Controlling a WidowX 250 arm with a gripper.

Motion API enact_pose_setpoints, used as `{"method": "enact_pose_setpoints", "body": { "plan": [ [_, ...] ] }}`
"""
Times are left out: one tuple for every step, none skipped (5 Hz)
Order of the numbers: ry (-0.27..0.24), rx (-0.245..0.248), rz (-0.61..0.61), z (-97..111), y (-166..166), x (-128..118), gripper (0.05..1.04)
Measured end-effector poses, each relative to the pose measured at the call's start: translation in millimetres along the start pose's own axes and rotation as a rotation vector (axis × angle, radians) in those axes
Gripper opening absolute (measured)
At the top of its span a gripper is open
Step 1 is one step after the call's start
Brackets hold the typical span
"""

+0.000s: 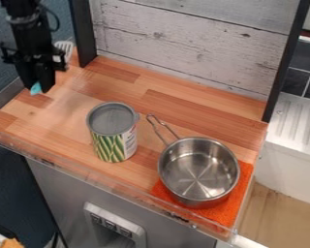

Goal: Move the spatula to the left side of the table

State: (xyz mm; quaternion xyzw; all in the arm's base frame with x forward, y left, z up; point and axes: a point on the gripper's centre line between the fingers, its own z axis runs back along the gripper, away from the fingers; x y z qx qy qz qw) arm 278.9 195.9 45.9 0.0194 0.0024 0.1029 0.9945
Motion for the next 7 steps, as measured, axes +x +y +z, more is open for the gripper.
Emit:
{"method": "enact_pose_setpoints", "body": {
  "plan": [
    [0.015,-0.013,-0.065,-19.8,2.7,-1.3,0.328],
    [0.023,-0.019,-0.142,-31.4,-1.8,-0.1,0.328],
    [0.039,-0.003,-0.138,-31.3,-0.6,-1.8,0.372],
    [0.050,-0.022,-0.152,-32.8,-3.7,-5.6,0.676],
    [0.007,0.013,-0.135,-2.9,-0.9,-6.8,0.955],
    [-0.029,0.039,-0.112,17.4,3.7,-12.4,1.005],
    [-0.027,0.050,-0.098,21.3,7.4,-15.0,1.001]
  ]
}}
